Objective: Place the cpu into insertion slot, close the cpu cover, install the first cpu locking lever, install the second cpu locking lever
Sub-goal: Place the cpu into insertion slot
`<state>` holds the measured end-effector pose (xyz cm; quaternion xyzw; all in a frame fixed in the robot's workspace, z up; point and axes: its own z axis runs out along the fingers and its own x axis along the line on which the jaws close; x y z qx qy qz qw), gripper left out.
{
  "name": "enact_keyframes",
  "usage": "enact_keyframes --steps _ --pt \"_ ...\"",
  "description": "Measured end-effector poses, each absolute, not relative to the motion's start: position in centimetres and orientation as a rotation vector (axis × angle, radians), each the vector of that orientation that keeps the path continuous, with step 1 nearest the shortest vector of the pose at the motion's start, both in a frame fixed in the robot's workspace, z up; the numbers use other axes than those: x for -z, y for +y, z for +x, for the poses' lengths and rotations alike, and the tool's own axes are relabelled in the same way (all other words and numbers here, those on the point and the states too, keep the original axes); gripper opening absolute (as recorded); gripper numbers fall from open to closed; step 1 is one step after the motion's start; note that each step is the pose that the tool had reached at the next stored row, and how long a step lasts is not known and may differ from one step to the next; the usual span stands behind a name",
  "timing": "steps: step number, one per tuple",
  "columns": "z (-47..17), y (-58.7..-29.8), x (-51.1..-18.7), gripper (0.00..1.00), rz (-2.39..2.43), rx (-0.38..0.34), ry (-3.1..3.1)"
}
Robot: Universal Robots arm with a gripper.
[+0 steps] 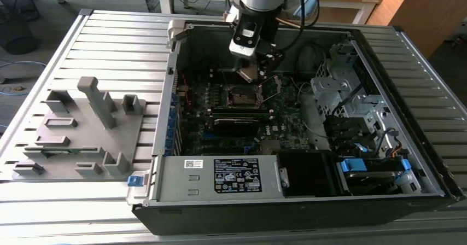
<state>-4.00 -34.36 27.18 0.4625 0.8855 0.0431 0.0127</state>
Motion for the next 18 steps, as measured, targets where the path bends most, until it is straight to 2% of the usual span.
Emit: enact_keyframes --steps 18 --pt "-4.0 -34.36 -26.69 0.54 1.887 -0.125 2.458"
